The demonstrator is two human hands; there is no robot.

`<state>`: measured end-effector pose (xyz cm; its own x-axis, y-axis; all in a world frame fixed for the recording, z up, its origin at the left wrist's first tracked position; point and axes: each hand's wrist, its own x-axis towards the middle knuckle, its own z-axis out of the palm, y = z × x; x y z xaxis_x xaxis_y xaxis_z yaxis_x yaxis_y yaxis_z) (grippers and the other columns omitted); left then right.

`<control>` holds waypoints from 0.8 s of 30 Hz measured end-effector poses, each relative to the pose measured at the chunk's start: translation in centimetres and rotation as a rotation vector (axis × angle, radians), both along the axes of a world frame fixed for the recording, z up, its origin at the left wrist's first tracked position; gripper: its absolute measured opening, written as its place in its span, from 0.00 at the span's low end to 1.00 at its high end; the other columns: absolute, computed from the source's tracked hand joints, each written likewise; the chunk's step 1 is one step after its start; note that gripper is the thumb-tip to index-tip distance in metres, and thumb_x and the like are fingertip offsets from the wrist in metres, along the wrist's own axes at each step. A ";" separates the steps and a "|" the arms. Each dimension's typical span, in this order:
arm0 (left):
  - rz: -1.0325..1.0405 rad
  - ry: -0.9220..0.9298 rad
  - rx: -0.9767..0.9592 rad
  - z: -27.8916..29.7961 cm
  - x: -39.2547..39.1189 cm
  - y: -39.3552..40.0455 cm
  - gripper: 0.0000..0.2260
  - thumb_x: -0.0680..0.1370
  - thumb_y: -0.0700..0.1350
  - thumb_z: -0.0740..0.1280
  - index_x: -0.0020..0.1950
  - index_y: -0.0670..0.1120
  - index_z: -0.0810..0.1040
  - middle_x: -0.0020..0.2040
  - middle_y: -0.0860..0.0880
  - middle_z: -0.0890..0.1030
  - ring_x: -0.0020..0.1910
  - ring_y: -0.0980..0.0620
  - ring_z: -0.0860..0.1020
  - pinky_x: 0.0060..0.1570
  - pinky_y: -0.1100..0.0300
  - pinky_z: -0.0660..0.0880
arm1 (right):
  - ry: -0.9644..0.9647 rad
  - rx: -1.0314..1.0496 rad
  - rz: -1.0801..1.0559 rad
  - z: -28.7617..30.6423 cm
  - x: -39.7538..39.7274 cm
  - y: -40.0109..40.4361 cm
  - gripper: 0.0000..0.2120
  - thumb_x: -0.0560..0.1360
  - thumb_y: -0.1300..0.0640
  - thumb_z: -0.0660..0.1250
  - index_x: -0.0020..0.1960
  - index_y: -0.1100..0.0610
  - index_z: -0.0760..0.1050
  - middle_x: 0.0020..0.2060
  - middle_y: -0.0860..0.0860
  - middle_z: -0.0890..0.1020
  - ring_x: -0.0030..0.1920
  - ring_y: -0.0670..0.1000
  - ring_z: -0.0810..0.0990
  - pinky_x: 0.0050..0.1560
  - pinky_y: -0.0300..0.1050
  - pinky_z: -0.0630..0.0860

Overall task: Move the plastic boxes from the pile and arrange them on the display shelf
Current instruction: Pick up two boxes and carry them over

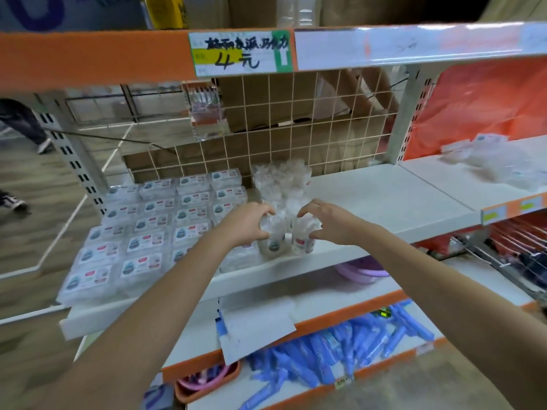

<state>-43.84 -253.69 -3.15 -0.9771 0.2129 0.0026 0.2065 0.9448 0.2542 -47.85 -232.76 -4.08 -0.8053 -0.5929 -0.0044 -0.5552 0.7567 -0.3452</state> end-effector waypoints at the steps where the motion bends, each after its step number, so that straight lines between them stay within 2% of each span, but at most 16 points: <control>1: 0.007 0.000 0.013 0.0 0.0 0.1 0.23 0.75 0.46 0.70 0.69 0.50 0.70 0.65 0.48 0.74 0.56 0.50 0.76 0.48 0.58 0.76 | -0.007 -0.011 0.001 -0.1 -0.1 0.1 0.23 0.73 0.60 0.70 0.66 0.55 0.70 0.62 0.53 0.71 0.58 0.55 0.73 0.58 0.46 0.71; 6: 0.041 -0.006 0.065 -0.4 -0.1 0.7 0.24 0.75 0.44 0.70 0.70 0.49 0.69 0.66 0.46 0.73 0.58 0.49 0.75 0.49 0.60 0.74 | -0.011 -0.033 0.011 -0.3 -0.5 0.6 0.22 0.73 0.63 0.69 0.65 0.55 0.71 0.62 0.54 0.72 0.58 0.55 0.74 0.59 0.48 0.72; 11: 0.055 -0.002 0.086 -0.7 -0.3 1.1 0.25 0.75 0.43 0.70 0.70 0.49 0.69 0.66 0.46 0.73 0.59 0.49 0.75 0.53 0.58 0.73 | -0.005 -0.042 0.018 -0.3 -0.7 0.9 0.21 0.74 0.67 0.66 0.65 0.55 0.71 0.65 0.52 0.71 0.60 0.54 0.73 0.58 0.43 0.71; 14: 0.062 0.002 0.094 -0.9 -0.5 1.4 0.25 0.75 0.43 0.70 0.70 0.49 0.69 0.66 0.46 0.73 0.57 0.48 0.76 0.54 0.58 0.72 | -0.003 -0.029 0.035 -0.2 -0.9 1.2 0.22 0.73 0.67 0.67 0.65 0.55 0.71 0.65 0.53 0.70 0.61 0.55 0.72 0.60 0.47 0.70; 17: 0.060 0.006 0.096 -1.0 -0.6 1.7 0.24 0.75 0.44 0.70 0.70 0.49 0.69 0.65 0.45 0.73 0.55 0.48 0.76 0.54 0.57 0.73 | -0.028 -0.023 0.008 0.1 -0.6 1.0 0.24 0.72 0.60 0.72 0.66 0.54 0.70 0.65 0.53 0.69 0.62 0.55 0.71 0.61 0.47 0.69; 19: 0.061 0.000 0.092 -1.1 -0.5 1.7 0.25 0.75 0.45 0.70 0.71 0.49 0.68 0.64 0.45 0.73 0.54 0.48 0.76 0.53 0.57 0.73 | -0.021 -0.053 -0.048 0.0 -0.3 0.3 0.28 0.71 0.55 0.74 0.67 0.56 0.67 0.65 0.54 0.68 0.60 0.56 0.71 0.58 0.46 0.69; 21: 0.064 -0.010 0.091 -1.1 -0.4 1.7 0.26 0.74 0.46 0.70 0.71 0.49 0.67 0.64 0.45 0.72 0.52 0.49 0.77 0.52 0.57 0.73 | 0.007 -0.077 -0.116 -0.2 -0.2 -0.4 0.30 0.71 0.52 0.73 0.67 0.58 0.65 0.64 0.56 0.68 0.59 0.57 0.71 0.53 0.45 0.68; 24: 0.078 -0.011 0.094 -1.0 -0.2 1.5 0.26 0.74 0.48 0.70 0.71 0.50 0.68 0.64 0.45 0.71 0.52 0.49 0.76 0.52 0.56 0.74 | 0.035 -0.017 -0.174 -0.5 -0.4 -1.1 0.30 0.72 0.48 0.71 0.66 0.60 0.64 0.61 0.58 0.70 0.59 0.58 0.70 0.55 0.47 0.68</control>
<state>-44.06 -252.17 -4.15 -0.9907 0.1356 0.0078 0.1300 0.9298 0.3444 -48.27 -233.87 -4.60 -0.8952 -0.4443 0.0344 -0.4283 0.8365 -0.3419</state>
